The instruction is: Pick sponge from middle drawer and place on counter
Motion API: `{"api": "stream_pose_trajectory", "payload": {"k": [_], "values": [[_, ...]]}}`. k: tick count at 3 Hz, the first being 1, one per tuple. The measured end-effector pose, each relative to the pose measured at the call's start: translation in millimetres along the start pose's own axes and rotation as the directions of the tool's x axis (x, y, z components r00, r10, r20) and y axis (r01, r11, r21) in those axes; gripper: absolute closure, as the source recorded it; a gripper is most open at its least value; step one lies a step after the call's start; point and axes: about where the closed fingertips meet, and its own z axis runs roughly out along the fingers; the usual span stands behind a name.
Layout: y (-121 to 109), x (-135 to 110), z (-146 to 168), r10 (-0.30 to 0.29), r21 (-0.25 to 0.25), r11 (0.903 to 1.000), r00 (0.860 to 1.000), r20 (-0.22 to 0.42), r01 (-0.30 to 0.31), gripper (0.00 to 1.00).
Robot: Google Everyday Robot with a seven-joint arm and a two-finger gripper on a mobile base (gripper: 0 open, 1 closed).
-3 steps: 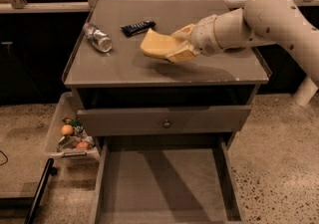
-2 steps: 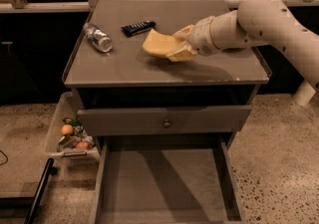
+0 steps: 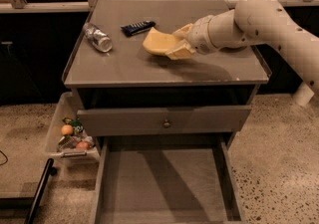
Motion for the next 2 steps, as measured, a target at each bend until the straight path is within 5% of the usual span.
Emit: {"api": "stream_pose_trajectory", "payload": {"k": [2], "values": [[0.0,0.0,0.0,0.000,0.000,1.0000,1.000,0.000,0.000,0.35]]}}
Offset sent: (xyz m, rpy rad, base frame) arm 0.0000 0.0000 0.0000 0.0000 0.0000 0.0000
